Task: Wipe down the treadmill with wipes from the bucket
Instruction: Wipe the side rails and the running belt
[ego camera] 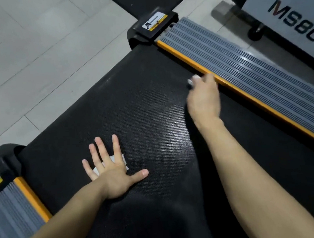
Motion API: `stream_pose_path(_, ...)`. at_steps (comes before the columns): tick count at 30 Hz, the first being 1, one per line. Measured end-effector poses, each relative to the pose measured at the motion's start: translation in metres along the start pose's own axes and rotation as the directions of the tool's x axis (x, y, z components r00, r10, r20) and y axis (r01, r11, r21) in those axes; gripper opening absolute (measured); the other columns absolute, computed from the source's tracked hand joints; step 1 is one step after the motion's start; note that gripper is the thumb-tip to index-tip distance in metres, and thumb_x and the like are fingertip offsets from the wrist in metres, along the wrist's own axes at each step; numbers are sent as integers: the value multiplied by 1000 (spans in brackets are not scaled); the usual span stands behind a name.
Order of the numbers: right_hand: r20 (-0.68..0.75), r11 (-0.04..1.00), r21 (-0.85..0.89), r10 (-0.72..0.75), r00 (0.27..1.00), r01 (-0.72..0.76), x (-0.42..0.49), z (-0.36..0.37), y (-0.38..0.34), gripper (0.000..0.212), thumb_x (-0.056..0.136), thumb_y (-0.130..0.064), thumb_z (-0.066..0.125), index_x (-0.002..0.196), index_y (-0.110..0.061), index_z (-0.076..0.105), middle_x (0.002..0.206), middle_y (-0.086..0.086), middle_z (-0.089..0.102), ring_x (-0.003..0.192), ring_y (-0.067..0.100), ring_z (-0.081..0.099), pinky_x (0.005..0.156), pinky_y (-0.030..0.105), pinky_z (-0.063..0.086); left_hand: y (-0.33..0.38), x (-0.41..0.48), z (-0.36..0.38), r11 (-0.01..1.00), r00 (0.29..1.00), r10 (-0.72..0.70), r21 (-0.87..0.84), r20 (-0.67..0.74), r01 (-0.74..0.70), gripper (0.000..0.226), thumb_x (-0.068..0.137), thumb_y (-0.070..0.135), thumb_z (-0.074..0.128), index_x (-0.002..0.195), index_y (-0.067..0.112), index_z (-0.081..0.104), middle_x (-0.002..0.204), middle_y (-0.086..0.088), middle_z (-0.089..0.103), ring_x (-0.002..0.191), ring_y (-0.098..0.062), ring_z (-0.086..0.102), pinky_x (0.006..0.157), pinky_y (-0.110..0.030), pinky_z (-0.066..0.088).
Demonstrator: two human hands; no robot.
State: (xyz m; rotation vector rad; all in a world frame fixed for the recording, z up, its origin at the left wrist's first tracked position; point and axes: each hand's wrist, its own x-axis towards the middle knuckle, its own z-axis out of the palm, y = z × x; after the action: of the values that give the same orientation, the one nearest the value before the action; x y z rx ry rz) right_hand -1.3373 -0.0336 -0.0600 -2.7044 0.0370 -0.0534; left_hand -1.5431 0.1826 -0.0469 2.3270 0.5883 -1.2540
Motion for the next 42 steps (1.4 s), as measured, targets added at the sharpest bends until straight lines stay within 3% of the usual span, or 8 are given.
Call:
stream_pose_path(2, -74, 999, -14, 38, 997, -40, -14, 3, 18, 28, 104, -10, 52, 127, -14, 68, 121, 5, 50, 108, 9, 49, 92, 37, 48, 0, 0, -1, 1000, 1000, -2, 5, 9, 2, 144, 63, 103, 48, 133, 40, -63, 132, -6, -76, 135, -33, -62, 120, -68, -24)
stream_pose_path(11, 125, 981, -42, -181, 975, 188, 54, 41, -69, 40, 101, -5, 60, 141, -10, 54, 137, 13, 52, 123, 29, 53, 98, 42, 53, -1, 1, -1, 1000, 1000, -12, 8, -2, 12, 145, 63, 104, 49, 135, 42, -61, 135, -6, -74, 136, -32, -61, 121, -66, -24)
stream_pose_path(15, 35, 979, -189, -67, 997, 72, 10, 11, -7, 26, 102, -2, 54, 127, -3, 59, 126, 17, 52, 111, 34, 55, 83, 38, 46, 0, 3, 1, 1000, 1000, -13, 12, -7, 13, 145, 68, 102, 51, 133, 41, -62, 133, -7, -75, 135, -32, -62, 121, -66, -24)
stream_pose_path(25, 126, 911, -229, -323, 938, 344, 67, 31, -71, 23, 97, 5, 45, 89, -10, 60, 118, 16, 56, 109, 36, 55, 77, 37, 38, 1, 2, 1, 999, 999, -32, -3, -20, 32, 148, 66, 101, 54, 136, 41, -61, 134, -6, -75, 138, -31, -60, 122, -65, -24)
stream_pose_path(31, 63, 906, -212, -361, 931, 366, 49, 28, -18, 25, 100, 2, 48, 118, -6, 63, 121, 15, 59, 109, 33, 55, 82, 37, 42, 3, 3, 0, 999, 999, -38, 15, -33, 38, 145, 67, 102, 51, 135, 41, -61, 135, -7, -74, 137, -32, -60, 122, -65, -23)
stream_pose_path(36, 269, 889, -149, -385, 883, 433, 105, 45, -77, 25, 106, 0, 46, 115, -1, 70, 132, 19, 57, 119, 38, 58, 90, 42, 47, 2, 2, 1, 999, 999, -39, 3, -24, 39, 145, 67, 102, 52, 134, 42, -62, 135, -6, -74, 135, -30, -62, 121, -64, -26)
stream_pose_path(39, 278, 892, -157, -372, 885, 424, 87, 27, -52, 26, 93, 8, 58, 81, -15, 57, 100, 10, 61, 96, 29, 67, 75, 41, 56, 2, 1, 1, 1000, 999, -27, -4, -21, 27, 145, 67, 101, 52, 134, 42, -61, 135, -6, -74, 135, -31, -62, 121, -64, -26)
stream_pose_path(42, 207, 933, -123, -309, 928, 338, 42, 3, -2, 27, 92, 3, 60, 99, -20, 71, 96, 4, 53, 87, 23, 59, 73, 32, 49, 1, 0, 0, 1000, 1000, -10, -16, -12, 10, 144, 68, 101, 52, 135, 42, -61, 135, -6, -74, 135, -31, -62, 120, -64, -27)
